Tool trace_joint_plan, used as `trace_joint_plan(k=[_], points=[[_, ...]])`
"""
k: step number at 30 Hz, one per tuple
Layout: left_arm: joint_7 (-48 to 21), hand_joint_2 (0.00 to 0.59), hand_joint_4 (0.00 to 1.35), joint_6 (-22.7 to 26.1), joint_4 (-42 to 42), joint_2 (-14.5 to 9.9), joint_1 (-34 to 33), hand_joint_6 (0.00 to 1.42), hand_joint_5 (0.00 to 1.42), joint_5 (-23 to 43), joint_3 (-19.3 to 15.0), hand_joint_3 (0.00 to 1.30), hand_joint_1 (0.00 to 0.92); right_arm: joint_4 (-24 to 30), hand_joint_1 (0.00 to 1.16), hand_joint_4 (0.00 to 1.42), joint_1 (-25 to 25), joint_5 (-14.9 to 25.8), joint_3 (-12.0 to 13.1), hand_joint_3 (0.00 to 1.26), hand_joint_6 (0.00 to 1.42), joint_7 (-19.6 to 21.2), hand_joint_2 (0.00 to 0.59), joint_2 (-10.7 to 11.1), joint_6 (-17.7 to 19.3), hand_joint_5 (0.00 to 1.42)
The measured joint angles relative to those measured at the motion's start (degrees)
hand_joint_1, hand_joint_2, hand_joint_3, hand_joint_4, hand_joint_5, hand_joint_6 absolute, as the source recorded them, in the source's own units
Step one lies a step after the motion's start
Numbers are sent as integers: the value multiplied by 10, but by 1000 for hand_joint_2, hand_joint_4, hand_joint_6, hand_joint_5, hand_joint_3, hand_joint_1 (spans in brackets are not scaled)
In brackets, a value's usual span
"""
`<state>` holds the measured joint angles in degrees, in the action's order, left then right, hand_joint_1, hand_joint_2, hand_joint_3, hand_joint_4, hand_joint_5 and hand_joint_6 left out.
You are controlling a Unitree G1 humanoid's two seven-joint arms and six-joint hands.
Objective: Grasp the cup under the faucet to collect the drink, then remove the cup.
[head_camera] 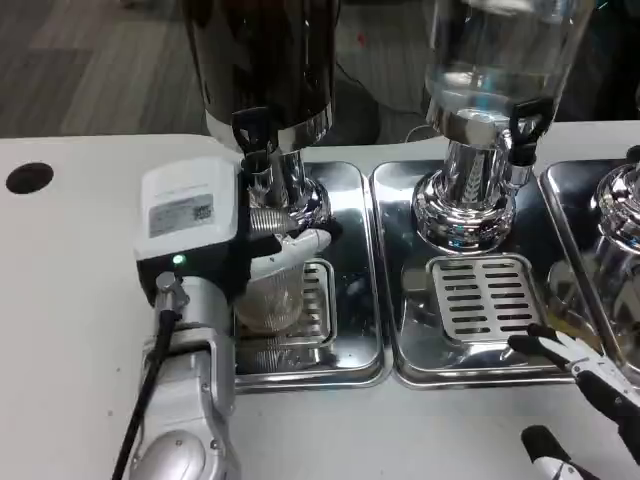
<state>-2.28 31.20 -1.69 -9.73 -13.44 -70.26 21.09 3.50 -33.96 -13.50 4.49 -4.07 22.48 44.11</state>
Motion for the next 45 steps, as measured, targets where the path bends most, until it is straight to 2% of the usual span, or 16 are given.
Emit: trace_joint_plan(k=[5,8,14,17,20,25,32,39,45], points=[[0,37,266,-1,-58,-14,30,812,577,2,-5,287,67,0,483,86,1,0,-4,200,0,-1,362,-1,0,48],[-4,38,265,-11,-129,-30,65,812,577,3,-20,285,62,2,485,86,1,0,-7,200,0,-2,362,-4,0,48],[-23,38,268,-24,-222,-49,111,811,576,3,-47,286,57,11,488,86,3,-4,-14,200,0,-3,362,-12,-3,48],[-32,38,256,-36,-259,-52,131,811,576,3,-57,294,55,15,489,86,4,-7,-16,200,0,-4,362,-15,-5,46],[-37,44,190,-51,-292,-52,139,811,576,3,-72,257,66,17,490,86,4,-8,-19,200,0,-6,362,-16,-10,41],[-51,45,137,-73,-310,-49,140,811,585,37,-88,213,71,29,491,85,4,-9,-24,200,0,-8,362,-17,-14,38],[-64,54,111,-87,-308,-29,129,820,587,52,-85,184,74,34,488,78,2,-9,-25,200,0,-8,365,-17,-16,37],[-73,57,187,-99,-291,-6,114,837,617,52,-61,253,75,31,486,77,-6,-5,-14,200,0,-8,365,-16,-16,37],[-73,57,217,-103,-291,0,114,861,634,48,-51,273,75,28,487,77,-8,-1,-12,197,0,-8,364,-16,-15,37]])
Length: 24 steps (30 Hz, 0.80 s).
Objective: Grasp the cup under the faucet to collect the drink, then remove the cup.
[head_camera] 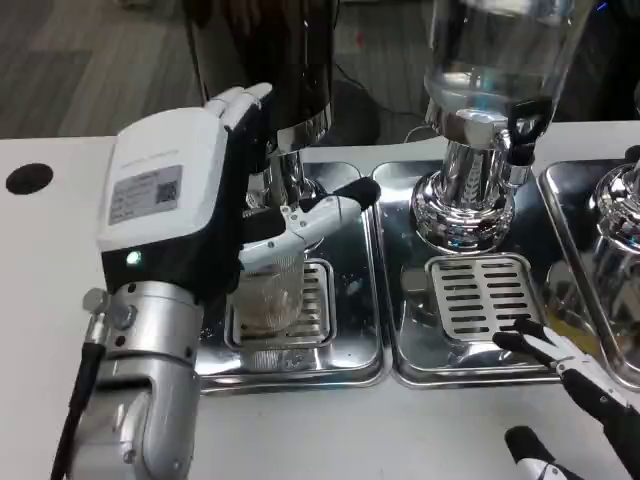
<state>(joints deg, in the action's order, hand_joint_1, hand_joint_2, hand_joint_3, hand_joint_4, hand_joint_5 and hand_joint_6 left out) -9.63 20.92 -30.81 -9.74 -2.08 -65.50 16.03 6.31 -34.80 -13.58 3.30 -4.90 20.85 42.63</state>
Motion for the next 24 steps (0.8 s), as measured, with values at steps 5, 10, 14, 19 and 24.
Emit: trace_joint_plan(k=[5,10,14,19,24], points=[[-1,57,221,-1,-7,0,5,863,638,0,2,277,75,-4,483,77,0,0,0,192,0,0,368,0,2,37],[-2,58,234,-6,-24,0,24,865,641,-2,2,282,75,-5,480,77,2,0,-1,191,0,0,370,0,6,37],[-1,58,235,-14,-38,0,42,865,645,-2,2,282,75,-8,479,76,3,0,-1,190,0,0,370,0,6,37],[1,58,236,-24,-46,0,57,862,647,-2,1,282,75,-12,478,76,3,0,-2,190,0,0,370,0,7,37],[2,58,230,-34,-54,1,71,843,647,-2,-2,281,75,-12,478,76,2,0,-2,190,0,-1,370,-1,8,37]])
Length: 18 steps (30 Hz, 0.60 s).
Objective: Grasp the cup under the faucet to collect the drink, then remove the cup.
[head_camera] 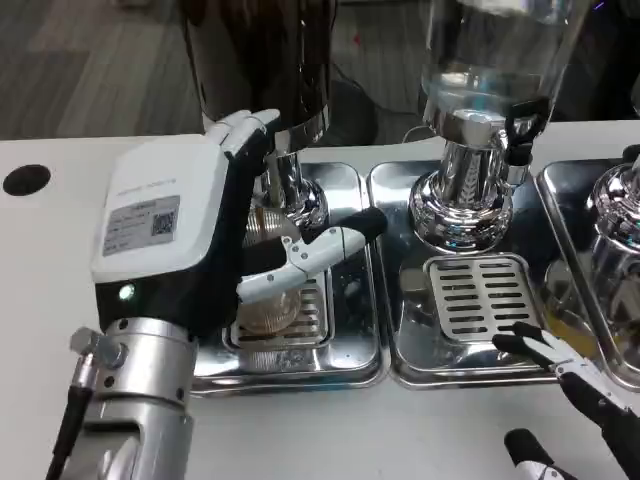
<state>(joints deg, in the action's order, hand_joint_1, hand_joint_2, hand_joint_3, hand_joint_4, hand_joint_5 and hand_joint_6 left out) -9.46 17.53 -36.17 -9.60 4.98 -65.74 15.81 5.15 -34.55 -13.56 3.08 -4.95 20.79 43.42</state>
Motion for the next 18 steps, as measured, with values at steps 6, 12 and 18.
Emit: trace_joint_plan(k=[6,12,18], points=[[8,58,202,-11,-2,6,13,840,639,0,-3,263,75,0,477,76,-3,0,-1,187,0,0,370,0,0,37],[9,58,199,-19,-2,9,18,840,639,0,-8,261,75,0,476,75,-6,0,-1,182,0,0,370,0,0,37],[9,58,199,-24,-2,15,21,840,639,0,-11,261,75,0,475,73,-7,0,-1,181,0,0,371,0,2,37]])
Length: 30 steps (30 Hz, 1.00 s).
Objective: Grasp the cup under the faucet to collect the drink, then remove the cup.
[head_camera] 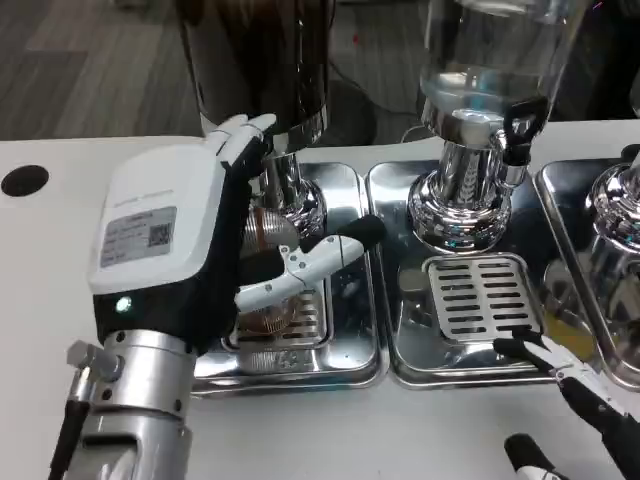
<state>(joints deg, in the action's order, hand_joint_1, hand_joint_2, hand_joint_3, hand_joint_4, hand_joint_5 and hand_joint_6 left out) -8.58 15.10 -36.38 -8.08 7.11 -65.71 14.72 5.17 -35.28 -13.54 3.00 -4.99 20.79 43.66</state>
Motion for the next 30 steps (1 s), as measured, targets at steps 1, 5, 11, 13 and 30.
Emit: trace_joint_plan(k=[1,5,11,13,30], points=[[0,58,199,-1,0,0,0,840,639,0,0,261,75,0,475,71,0,0,0,181,0,0,371,0,0,37],[0,58,197,-3,0,2,1,840,639,0,-1,261,75,0,475,68,-1,0,0,181,0,0,371,0,1,37],[0,58,191,-5,0,4,4,840,639,0,-2,257,75,2,474,67,-1,1,0,181,0,-1,371,0,1,37],[1,58,190,-6,0,4,4,840,639,0,-2,255,75,2,474,67,-1,1,0,181,0,-1,371,0,1,37],[3,56,188,-12,-2,9,10,840,639,0,-4,250,87,10,474,67,-5,1,0,181,0,-4,371,0,1,37]])
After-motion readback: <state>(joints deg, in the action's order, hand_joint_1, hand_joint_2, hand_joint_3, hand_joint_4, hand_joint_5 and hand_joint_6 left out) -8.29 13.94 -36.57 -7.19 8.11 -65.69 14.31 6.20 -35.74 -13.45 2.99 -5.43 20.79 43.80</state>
